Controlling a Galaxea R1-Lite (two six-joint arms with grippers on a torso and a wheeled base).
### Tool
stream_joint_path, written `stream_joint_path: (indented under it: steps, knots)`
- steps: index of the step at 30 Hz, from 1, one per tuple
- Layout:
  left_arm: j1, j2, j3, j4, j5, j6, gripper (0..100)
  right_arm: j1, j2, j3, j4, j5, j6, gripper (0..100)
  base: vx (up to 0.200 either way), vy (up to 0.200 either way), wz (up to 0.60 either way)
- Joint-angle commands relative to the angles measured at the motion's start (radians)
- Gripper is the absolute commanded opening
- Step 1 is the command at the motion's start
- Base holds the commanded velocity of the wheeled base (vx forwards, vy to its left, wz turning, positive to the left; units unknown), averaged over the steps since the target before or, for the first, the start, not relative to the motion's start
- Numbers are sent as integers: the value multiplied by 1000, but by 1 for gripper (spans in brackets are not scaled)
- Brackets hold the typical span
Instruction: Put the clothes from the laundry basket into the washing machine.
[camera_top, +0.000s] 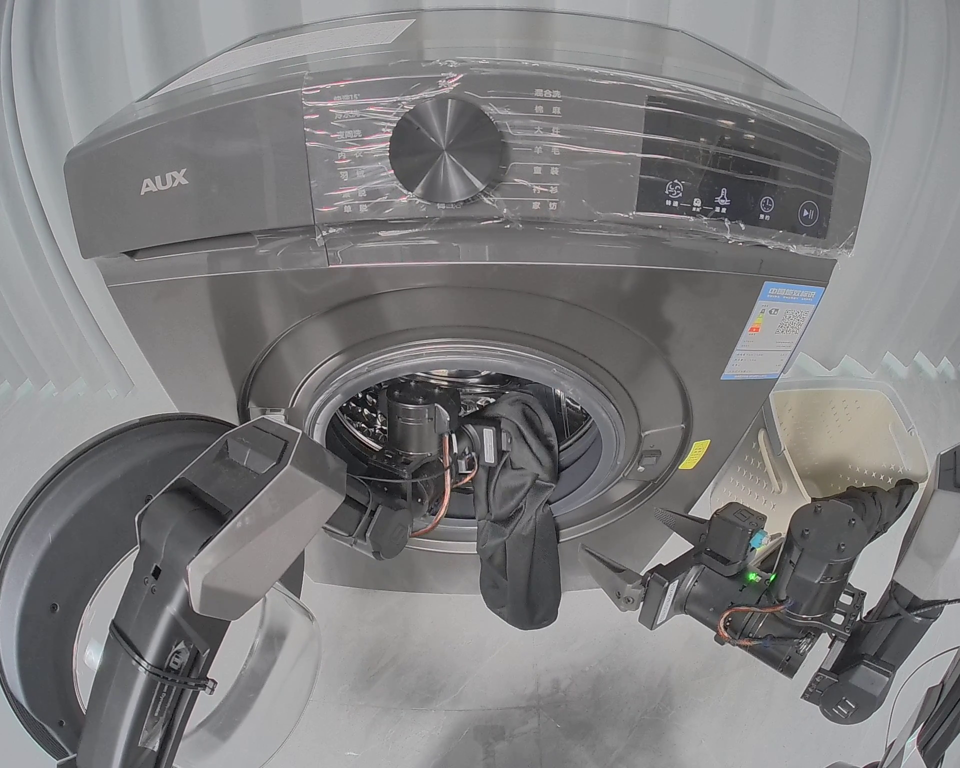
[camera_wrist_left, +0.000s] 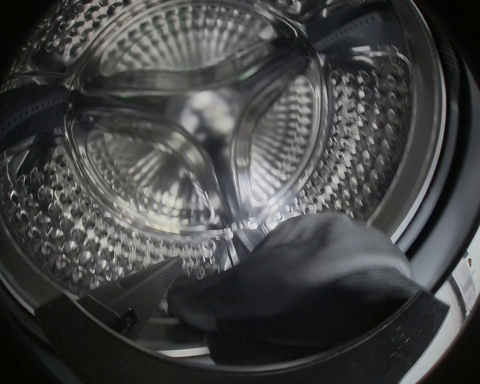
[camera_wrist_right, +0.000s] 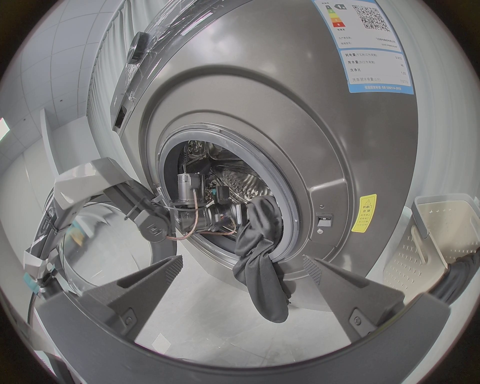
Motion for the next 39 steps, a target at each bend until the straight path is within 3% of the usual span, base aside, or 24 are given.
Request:
stream_joint_path:
  steps: [1, 4, 10, 17, 26, 33, 34, 39]
  knots:
    - [-29, -173, 244, 81, -50, 11, 100, 0, -1, -3, -1, 1, 0, 100, 0, 0, 0]
    - [-38, -190, 281, 143, -53, 28, 100, 2, -1, -2, -1, 1, 0, 100, 0, 0, 0]
    - [-30, -162, 233, 171, -14, 31, 100, 2, -4, 0, -1, 1, 0, 100, 0, 0, 0]
    - [-30, -222, 314, 220, -14, 48, 100, 4, -1, -5, -1, 1, 0, 100, 0, 0, 0]
    - [-67, -196, 276, 214, -59, 54, 100, 5, 1, -3, -1, 1, 0, 100, 0, 0, 0]
    - [-77, -101, 187, 214, -65, 54, 100, 11, 2, -6, -1, 1, 0, 100, 0, 0, 0]
    - [-77, -96, 184, 215, -73, 54, 0, 11, 2, -6, -1, -3, 0, 100, 0, 0, 0]
    - [-80, -92, 163, 219, -93, 39, 0, 11, 2, -11, -1, 1, 1, 100, 0, 0, 0]
